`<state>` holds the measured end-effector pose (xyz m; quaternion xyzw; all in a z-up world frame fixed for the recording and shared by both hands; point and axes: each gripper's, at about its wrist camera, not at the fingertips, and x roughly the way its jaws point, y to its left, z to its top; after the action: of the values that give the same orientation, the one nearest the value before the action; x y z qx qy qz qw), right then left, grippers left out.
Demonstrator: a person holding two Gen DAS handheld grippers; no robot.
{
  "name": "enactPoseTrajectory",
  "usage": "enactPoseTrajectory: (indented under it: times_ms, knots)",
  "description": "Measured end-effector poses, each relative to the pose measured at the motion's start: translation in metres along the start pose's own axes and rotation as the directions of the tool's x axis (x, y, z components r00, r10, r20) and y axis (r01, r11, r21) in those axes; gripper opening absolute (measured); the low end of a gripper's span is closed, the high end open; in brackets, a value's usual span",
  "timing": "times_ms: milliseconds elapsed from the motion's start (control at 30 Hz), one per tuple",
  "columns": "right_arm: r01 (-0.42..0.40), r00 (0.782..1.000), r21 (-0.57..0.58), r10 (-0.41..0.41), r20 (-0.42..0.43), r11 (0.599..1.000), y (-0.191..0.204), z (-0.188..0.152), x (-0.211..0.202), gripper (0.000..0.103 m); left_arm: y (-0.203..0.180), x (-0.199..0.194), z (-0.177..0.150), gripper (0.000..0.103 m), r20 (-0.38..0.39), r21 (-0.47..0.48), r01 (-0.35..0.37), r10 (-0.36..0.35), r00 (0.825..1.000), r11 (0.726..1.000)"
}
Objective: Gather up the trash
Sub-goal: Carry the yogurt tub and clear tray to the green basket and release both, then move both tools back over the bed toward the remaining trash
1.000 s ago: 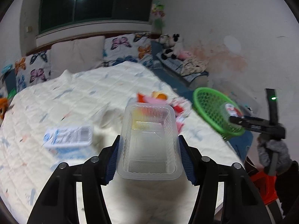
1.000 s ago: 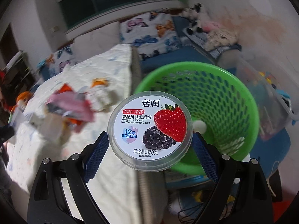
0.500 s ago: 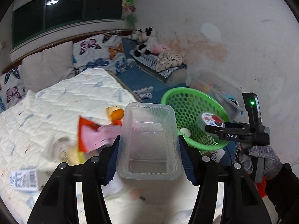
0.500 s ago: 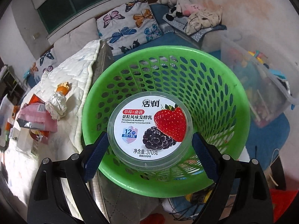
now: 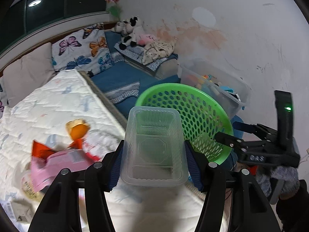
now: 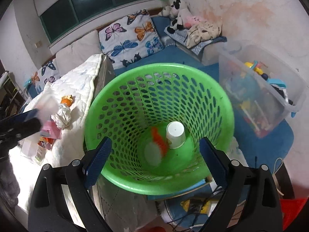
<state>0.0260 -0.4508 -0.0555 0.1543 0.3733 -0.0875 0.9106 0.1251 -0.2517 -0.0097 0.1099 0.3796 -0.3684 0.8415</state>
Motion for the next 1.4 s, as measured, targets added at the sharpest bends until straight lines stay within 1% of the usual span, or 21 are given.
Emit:
enactPoseTrajectory:
  times_ms: [267,333,367,400,433,667,867,1067,1200,1400]
  knots:
    - [0.007,1.0,0.024,-0.007,0.024,1.0,-0.011,-0.009,-0.017,0.091,-0.018,0.036,0.01,0.057,-0.053,0.0,0.03,-0.03,0.998,1.0]
    - [0.013,1.0,0.027,-0.014,0.027,1.0,-0.013,-0.01,-0.018,0.091,-0.022,0.043,0.011,0.059,-0.065,0.0,0.035,-0.035,0.997,0.999]
    - [0.014,1.0,0.029,-0.014,0.028,0.999,-0.014,-0.011,-0.019,0.091,-0.023,0.045,0.011,0.062,-0.069,0.0,0.037,-0.036,0.997,0.999]
    - [0.014,0.999,0.031,-0.015,0.028,0.999,-0.015,-0.012,-0.02,0.091,-0.025,0.047,0.011,0.069,-0.071,-0.001,0.033,-0.033,0.997,0.999]
    - [0.015,0.999,0.034,-0.016,0.028,0.999,-0.017,-0.013,-0.02,0.091,-0.026,0.048,0.011,0.072,-0.069,-0.001,0.033,-0.033,0.997,0.999]
    - [0.009,1.0,0.041,-0.011,0.026,0.999,-0.016,-0.016,-0.022,0.091,-0.026,0.045,0.008,0.074,-0.055,0.001,0.036,-0.036,0.998,0.999]
    - [-0.012,1.0,0.02,0.012,0.028,1.0,-0.002,-0.016,-0.023,0.091,-0.008,0.022,0.0,0.074,-0.02,-0.045,0.01,-0.011,1.0,0.999]
    - [-0.052,0.998,-0.014,0.053,0.024,0.999,0.023,-0.016,-0.021,0.091,0.015,-0.014,-0.015,0.074,0.037,-0.081,-0.046,0.049,0.998,0.996]
    - [-0.092,0.996,-0.044,0.093,0.014,0.995,0.045,-0.015,-0.018,0.092,0.037,-0.038,-0.029,0.074,0.055,-0.122,-0.091,0.098,0.994,0.988]
    - [-0.157,0.988,-0.092,0.157,0.001,0.983,0.084,-0.012,-0.014,0.092,0.078,-0.077,-0.056,0.074,0.073,-0.201,-0.164,0.182,0.981,0.966]
